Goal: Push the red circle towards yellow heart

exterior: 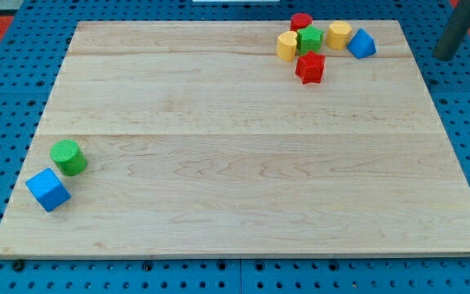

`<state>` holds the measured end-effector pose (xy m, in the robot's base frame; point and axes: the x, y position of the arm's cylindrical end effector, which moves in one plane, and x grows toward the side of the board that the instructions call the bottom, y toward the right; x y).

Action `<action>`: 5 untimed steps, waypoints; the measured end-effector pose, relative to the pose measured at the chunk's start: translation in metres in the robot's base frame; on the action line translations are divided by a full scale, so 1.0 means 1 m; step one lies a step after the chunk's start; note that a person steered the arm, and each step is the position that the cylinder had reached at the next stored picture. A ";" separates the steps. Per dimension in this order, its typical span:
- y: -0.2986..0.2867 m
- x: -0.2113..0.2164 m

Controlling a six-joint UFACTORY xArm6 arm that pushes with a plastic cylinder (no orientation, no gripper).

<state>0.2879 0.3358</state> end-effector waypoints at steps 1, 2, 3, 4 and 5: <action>-0.018 0.013; -0.035 0.018; -0.002 0.013; 0.008 -0.017; -0.043 -0.075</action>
<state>0.2130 0.2931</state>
